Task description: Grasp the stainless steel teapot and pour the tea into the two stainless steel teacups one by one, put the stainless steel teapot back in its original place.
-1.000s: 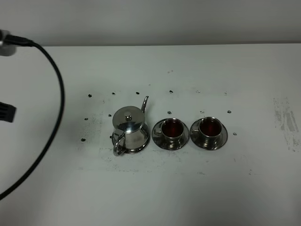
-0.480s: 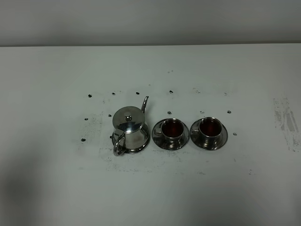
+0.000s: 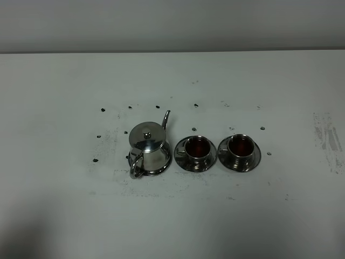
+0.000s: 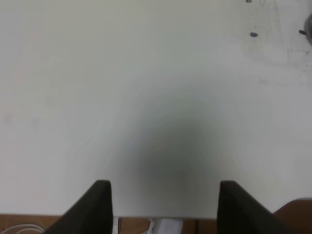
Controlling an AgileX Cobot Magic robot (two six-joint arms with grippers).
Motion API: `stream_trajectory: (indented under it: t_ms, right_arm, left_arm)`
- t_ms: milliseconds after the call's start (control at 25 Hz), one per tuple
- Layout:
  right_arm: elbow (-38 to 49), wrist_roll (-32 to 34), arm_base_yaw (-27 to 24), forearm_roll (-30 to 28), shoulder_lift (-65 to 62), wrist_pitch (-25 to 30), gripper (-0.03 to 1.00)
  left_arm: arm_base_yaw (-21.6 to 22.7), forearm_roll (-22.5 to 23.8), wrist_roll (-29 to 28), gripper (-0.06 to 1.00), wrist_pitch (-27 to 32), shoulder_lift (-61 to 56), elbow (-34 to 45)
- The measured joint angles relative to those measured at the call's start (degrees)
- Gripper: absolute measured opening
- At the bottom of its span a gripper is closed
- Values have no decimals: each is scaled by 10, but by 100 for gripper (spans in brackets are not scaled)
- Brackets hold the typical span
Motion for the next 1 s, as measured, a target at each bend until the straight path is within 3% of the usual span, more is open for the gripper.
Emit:
stream_trajectory:
  t_ms: [320, 1000]
  right_arm:
    - [0, 0, 0, 0, 0, 0, 53]
    - [0, 0, 0, 0, 0, 0, 52]
  left_arm:
    - [0, -10, 2, 48, -47, -65, 33]
    - [0, -10, 2, 48, -50, -72, 36]
